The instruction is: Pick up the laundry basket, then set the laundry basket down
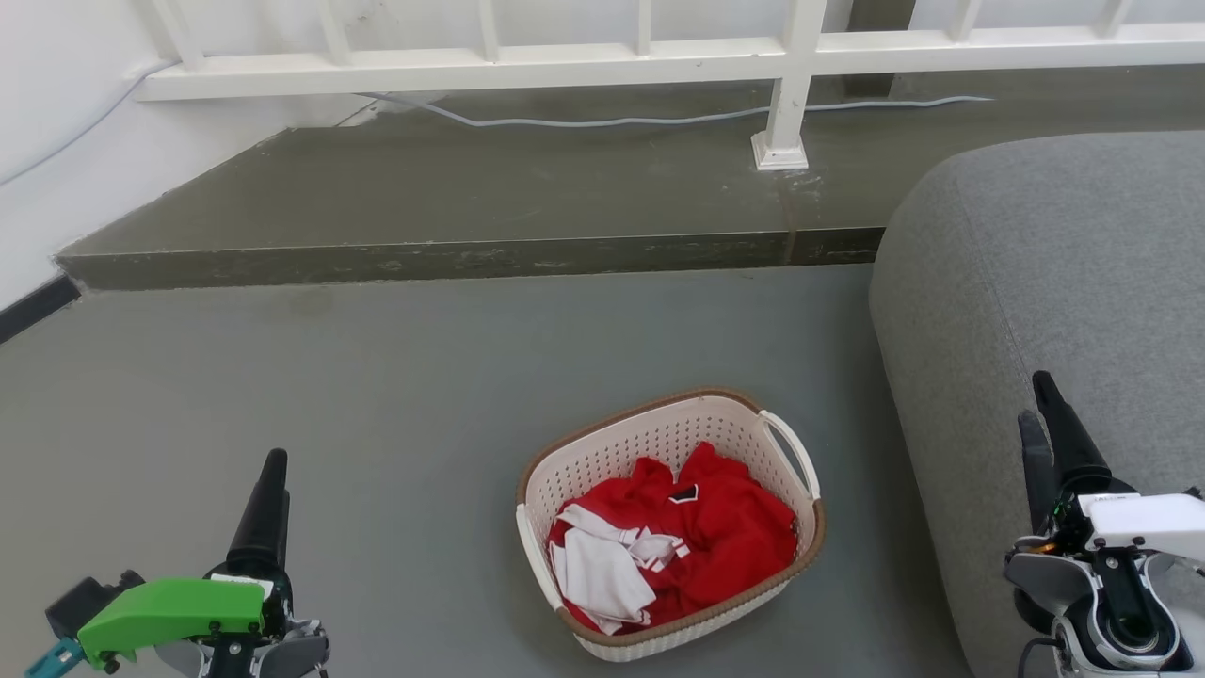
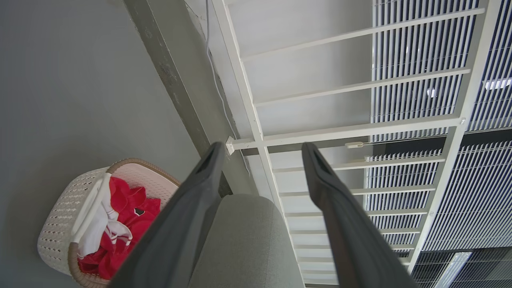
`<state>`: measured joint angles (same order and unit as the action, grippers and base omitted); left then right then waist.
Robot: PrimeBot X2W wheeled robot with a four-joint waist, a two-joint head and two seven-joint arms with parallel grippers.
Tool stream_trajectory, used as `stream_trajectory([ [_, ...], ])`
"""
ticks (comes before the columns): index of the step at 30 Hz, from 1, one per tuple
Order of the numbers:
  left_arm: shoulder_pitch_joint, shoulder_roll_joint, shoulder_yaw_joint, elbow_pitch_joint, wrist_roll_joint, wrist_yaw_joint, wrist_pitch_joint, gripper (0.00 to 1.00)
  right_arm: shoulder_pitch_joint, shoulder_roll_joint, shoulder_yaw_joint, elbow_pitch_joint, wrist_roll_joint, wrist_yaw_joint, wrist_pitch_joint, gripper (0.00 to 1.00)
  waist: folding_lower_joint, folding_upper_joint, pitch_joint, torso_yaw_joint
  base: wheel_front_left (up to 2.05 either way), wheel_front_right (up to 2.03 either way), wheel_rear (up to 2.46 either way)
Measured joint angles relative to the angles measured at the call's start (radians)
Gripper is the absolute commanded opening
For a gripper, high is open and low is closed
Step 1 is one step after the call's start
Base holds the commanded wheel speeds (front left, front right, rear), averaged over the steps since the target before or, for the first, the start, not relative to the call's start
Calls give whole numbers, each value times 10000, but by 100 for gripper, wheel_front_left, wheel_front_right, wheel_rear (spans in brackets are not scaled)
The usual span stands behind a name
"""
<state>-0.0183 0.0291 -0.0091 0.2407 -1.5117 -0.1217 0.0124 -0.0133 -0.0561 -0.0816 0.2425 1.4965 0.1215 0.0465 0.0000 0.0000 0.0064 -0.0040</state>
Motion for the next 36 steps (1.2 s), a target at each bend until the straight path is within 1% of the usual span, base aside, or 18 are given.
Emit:
stream_trajectory([
  [4, -3, 182, -178, -84, 640, 0, -150, 100, -2, -274, 282, -90, -619, 0, -215, 100, 0, 0, 8, -8, 0, 0, 0],
  [9, -8, 228, -309, -163, 1484, 0, -318, 100, -5, -527, 734, -194, -1350, 0, -523, 100, 0, 0, 22, -16, 0, 0, 0],
  [20, -23, 382, -652, -458, 3898, 8, -644, 100, -81, -1022, 1496, -245, -3087, 4, -936, 100, 0, 0, 47, -39, 0, 0, 0],
  [26, -25, 347, -917, -593, 4901, 125, -849, 100, -188, -1101, 1672, -142, -3979, 4, -1168, 100, 0, 0, 51, -46, 0, 0, 0],
  [28, -25, 330, -941, -612, 4997, 134, -890, 100, -202, -1108, 1705, -136, -4105, 4, -1179, 100, 0, 0, 51, -46, 0, 0, 0],
  [32, -25, 255, -1047, -660, 5588, 245, -1014, 100, -223, -1154, 1824, -121, -4746, -2, -1317, 100, 0, 0, 49, -49, 0, 0, 0],
  [36, -25, 244, -1145, -736, 6195, 316, -1116, 100, -306, -1154, 1837, -132, -5260, -86, -1442, 100, 0, 0, 47, -51, 0, 0, 0],
])
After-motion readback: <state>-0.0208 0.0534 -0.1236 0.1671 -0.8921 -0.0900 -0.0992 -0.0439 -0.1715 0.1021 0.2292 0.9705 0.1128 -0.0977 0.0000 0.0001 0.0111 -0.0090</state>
